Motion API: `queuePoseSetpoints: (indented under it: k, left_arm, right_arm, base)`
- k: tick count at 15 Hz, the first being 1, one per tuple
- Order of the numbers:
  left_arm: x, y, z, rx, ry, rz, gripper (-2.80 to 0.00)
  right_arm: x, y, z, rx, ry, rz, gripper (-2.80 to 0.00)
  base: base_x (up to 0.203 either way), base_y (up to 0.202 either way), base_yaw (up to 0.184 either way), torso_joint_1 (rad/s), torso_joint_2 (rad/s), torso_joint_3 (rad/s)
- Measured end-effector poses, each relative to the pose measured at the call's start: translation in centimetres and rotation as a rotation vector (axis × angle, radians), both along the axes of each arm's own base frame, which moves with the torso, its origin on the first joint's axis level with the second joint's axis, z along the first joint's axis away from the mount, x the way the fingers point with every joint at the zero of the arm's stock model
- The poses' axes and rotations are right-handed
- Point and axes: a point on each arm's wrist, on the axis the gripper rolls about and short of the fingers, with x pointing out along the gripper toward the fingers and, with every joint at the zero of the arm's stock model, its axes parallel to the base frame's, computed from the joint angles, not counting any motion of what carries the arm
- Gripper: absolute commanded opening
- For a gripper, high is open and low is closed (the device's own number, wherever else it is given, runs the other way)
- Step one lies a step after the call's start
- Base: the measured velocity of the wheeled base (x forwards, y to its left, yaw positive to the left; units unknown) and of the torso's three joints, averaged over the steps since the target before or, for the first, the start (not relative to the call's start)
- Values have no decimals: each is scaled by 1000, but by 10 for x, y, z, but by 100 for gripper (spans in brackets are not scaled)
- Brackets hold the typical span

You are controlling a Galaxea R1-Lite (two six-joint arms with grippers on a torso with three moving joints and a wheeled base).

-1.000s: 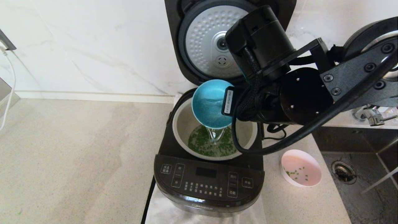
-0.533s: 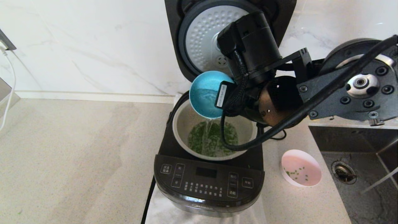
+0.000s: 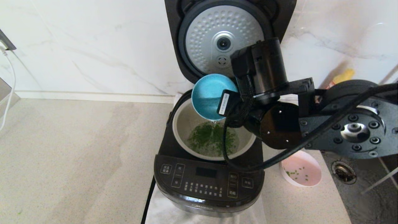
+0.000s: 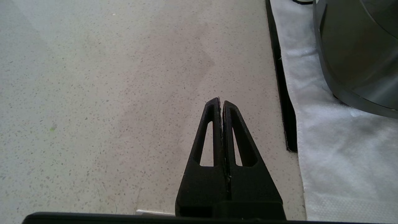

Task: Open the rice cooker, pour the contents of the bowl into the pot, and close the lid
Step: Pour the water from the bowl into the rice cooker

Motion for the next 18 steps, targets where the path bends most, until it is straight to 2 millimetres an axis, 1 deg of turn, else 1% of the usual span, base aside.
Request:
queuePoseSetpoints:
  k: [4,8,13,18]
  left_arm:
    - [0,0,0,0,0,0,-280]
    - [0,0,0,0,0,0,-280]
    - [0,0,0,0,0,0,-280]
    - [0,0,0,1,0,0,-280]
  right_arm:
    - [-2,-5,-10,-4,-92,6,-280]
    - [-2,-6,-11,-11,-152,-8,-280]
    - [-2,1,-18,-19,-167,-12,-280]
    - [-5,11,-27,-76,-279,3,-280]
  base:
    - [0,0,0,0,0,0]
    - [0,0,0,0,0,0]
    - [0,0,0,0,0,0]
    - [0,0,0,0,0,0]
